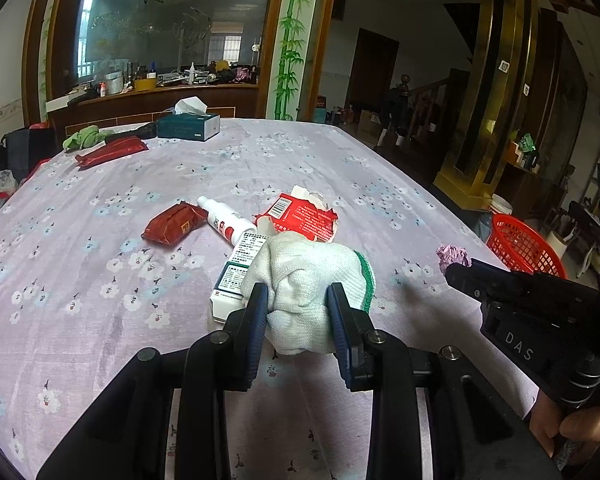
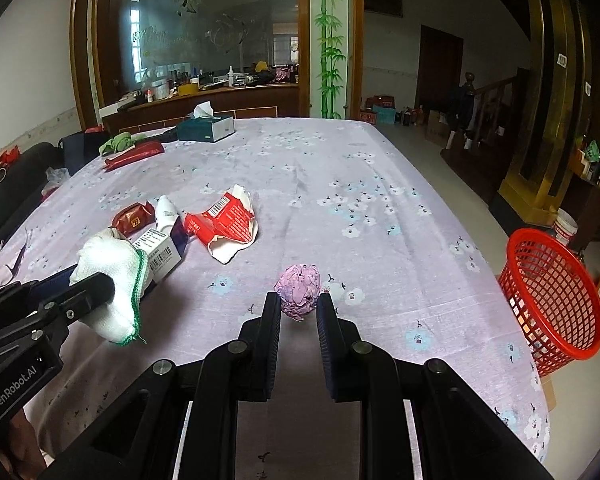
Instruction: Collect trash
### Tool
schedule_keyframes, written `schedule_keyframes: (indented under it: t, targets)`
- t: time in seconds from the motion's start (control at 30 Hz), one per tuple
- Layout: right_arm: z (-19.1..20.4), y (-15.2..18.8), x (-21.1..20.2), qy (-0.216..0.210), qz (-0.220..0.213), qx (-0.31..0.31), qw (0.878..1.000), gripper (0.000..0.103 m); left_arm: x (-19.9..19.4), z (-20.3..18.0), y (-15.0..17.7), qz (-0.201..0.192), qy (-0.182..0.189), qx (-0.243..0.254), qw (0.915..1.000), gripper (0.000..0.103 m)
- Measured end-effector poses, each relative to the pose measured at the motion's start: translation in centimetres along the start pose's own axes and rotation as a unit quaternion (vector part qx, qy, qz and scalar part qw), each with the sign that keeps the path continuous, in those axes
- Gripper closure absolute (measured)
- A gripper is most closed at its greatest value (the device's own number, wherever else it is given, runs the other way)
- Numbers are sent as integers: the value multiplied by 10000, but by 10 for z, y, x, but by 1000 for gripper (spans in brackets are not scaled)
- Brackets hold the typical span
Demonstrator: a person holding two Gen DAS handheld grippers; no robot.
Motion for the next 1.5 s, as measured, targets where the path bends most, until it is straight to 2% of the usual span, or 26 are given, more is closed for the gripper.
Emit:
schedule_keyframes:
  t: [0.77,0.9,1.2,1.37,1.5]
  targets:
    - [-2,1,-2,48,-8,-7,10000,83,8,-6,4,72,53,48,9999,74]
    - [-9,0,-4,-97,23,140,9999,83,8,-11,2,94,120,76,9999,74]
    - [-62,-4,-22,-382,-49,957,9947,83,11,-35,-16,253,582,82,9979,74]
    - [-112,-5,-42,-266,-231,1431,9891,83,14,-76,-26,376,914,352,9945,74]
    - [-177,2,-56,-169,-281,2134,9764,83,22,-121,-29,579,1333,563,9878,74]
Point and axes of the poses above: each gripper's, at about its wrist camera, not at the fingertips, and x roughly the way its jaws point, z to its left, y to its underside, the point moved 5 cm from there along x, roughly the way its jaws point, and after that the axes turned 4 degrees about -x, right-handed, at the moved point
